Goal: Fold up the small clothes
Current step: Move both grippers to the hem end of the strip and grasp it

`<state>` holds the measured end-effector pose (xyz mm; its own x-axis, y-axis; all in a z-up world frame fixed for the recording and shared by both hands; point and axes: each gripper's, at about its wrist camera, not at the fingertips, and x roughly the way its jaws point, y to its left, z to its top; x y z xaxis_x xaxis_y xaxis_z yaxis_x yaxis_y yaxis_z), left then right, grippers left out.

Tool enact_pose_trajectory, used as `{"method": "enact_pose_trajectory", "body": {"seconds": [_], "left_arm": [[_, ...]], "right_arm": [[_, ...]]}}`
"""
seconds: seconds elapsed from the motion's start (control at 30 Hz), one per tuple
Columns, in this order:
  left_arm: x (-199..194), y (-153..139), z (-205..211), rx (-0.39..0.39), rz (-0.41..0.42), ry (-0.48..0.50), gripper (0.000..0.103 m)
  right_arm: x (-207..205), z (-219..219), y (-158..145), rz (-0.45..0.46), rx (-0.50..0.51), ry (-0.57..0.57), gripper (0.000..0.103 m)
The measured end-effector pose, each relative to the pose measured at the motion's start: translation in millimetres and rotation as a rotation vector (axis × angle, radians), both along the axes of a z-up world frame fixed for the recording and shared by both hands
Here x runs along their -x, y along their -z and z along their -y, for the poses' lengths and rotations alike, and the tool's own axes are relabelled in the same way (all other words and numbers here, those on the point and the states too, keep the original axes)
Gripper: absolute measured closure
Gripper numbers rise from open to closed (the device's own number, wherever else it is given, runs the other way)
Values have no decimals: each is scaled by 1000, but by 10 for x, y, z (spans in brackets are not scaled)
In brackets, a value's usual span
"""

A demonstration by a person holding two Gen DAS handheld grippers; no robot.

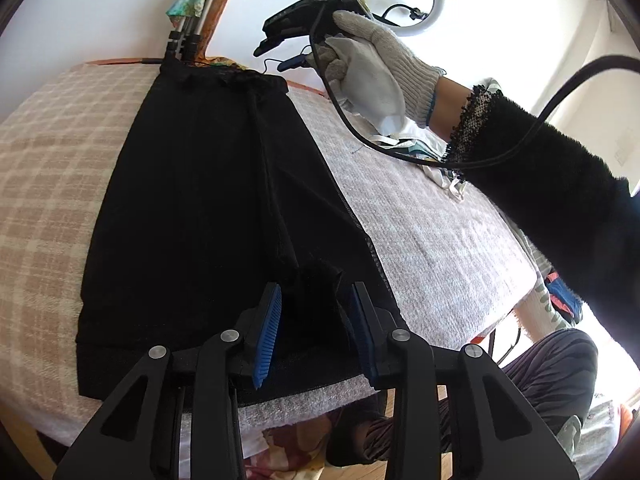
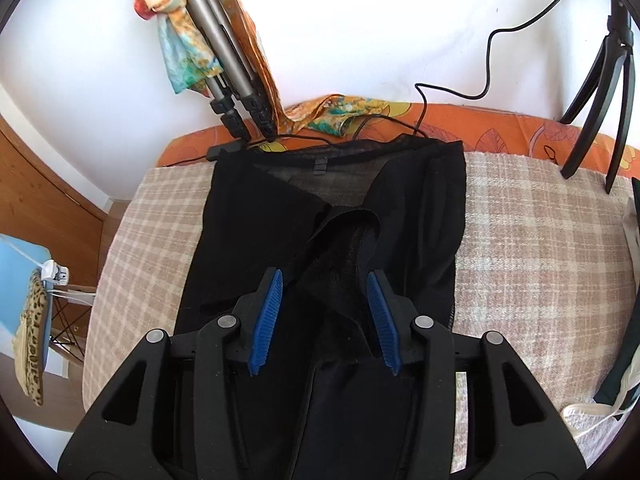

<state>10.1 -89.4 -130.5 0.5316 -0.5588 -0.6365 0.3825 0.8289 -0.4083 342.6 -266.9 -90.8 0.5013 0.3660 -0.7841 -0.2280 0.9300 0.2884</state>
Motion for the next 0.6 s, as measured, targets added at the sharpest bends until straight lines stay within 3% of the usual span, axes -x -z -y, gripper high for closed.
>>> {"method": "enact_pose_trajectory", "body": {"seconds": [0.13,0.27,0.43,0.6], "left_arm": [[160,-64,-154,-83,24,29,59],[225,-124,-470,-125,3,24,59],[50,-169,-893,-145,-55,-25,59],[-337,-23,-1146,-79,-191,-49,59]], "right_arm": [[544,305,-216,10,-42,9,56],[1289,522,-260,18,-28,-9,56],[2191,699,-2,-25,2,-35,56],[2702,710,432,-78,26,-70,56]]}}
